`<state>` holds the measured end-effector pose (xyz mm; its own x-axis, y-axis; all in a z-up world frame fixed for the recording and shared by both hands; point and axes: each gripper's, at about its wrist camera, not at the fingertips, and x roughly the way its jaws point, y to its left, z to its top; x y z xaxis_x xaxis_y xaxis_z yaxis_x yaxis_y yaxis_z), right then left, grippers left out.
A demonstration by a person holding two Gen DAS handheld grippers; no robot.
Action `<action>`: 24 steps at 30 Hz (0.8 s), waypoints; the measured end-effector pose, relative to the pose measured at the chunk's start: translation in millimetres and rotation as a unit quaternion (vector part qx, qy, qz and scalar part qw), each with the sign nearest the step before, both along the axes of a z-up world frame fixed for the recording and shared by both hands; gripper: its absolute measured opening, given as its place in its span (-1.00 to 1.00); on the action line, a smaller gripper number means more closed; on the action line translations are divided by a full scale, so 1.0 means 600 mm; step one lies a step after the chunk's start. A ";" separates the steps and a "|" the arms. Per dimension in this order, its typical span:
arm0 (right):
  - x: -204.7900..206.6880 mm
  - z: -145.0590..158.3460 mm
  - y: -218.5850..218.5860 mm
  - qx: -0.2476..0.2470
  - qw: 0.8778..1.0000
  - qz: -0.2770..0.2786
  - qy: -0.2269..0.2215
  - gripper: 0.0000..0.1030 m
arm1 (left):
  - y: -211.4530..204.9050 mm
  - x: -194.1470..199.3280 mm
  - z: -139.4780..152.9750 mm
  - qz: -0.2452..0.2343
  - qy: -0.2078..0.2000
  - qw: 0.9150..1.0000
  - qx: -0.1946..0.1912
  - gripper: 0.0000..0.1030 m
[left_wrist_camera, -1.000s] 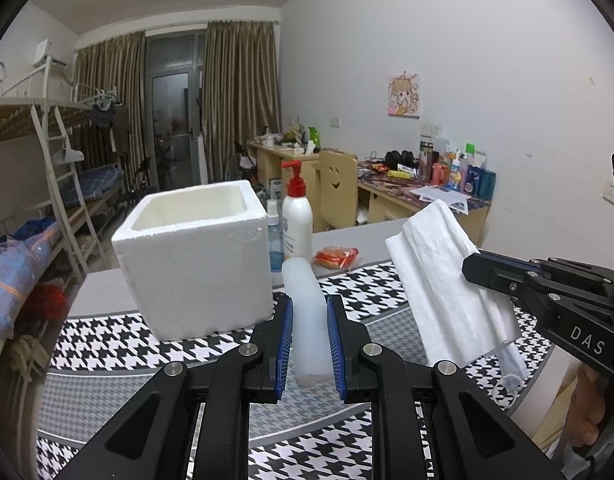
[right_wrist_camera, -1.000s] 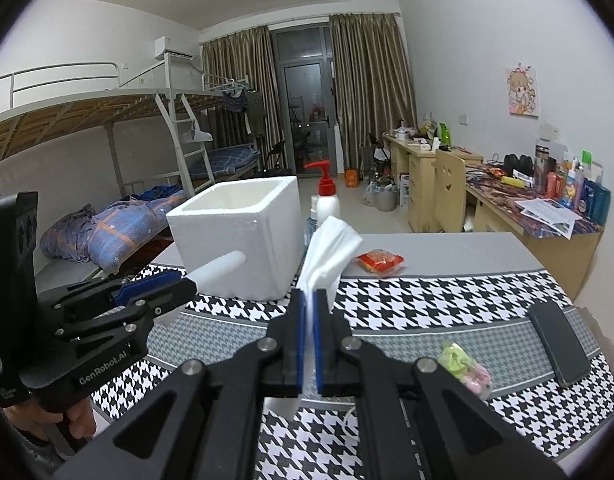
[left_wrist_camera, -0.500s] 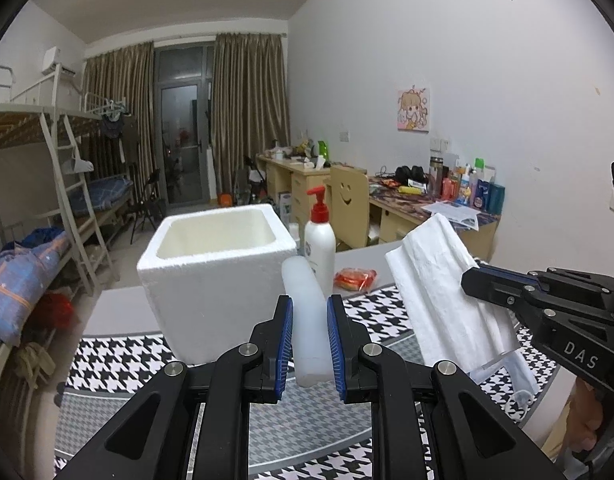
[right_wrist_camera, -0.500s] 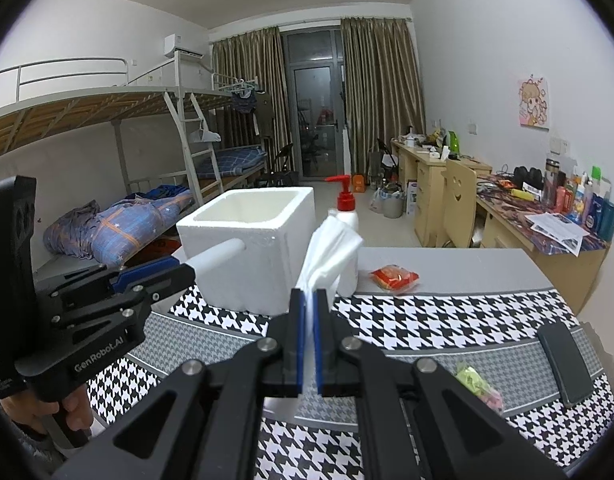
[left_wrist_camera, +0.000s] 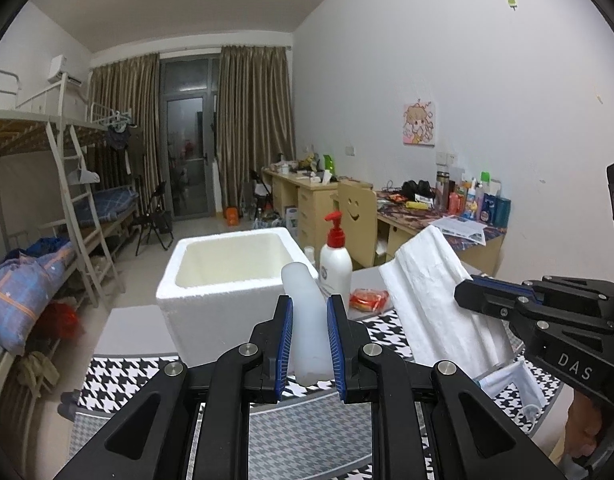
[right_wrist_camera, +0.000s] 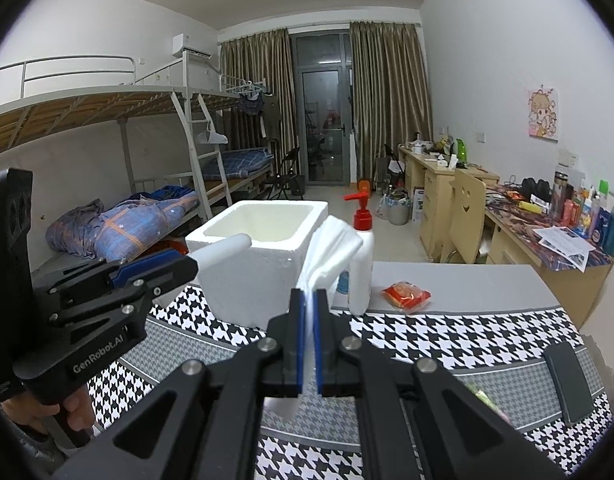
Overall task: Organize soft objects
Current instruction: 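Lift the foam tube with the left tool while the right tool carries the tissue toward the box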
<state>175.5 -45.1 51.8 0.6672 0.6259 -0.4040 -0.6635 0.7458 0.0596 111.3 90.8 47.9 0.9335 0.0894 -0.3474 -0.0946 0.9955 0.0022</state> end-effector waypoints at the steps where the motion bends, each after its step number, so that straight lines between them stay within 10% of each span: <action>1: 0.000 0.001 0.002 0.000 1.000 0.000 -0.001 -0.88 | 0.003 0.001 0.002 0.001 -0.001 1.000 0.000 -0.63; 17: 0.008 0.023 0.029 -0.001 1.000 0.008 -0.010 -0.88 | 0.022 0.006 0.031 0.006 -0.018 1.000 0.011 -0.63; 24: 0.011 0.033 0.033 0.001 1.000 0.013 -0.016 -0.88 | 0.024 0.007 0.036 0.008 -0.018 1.000 0.013 -0.93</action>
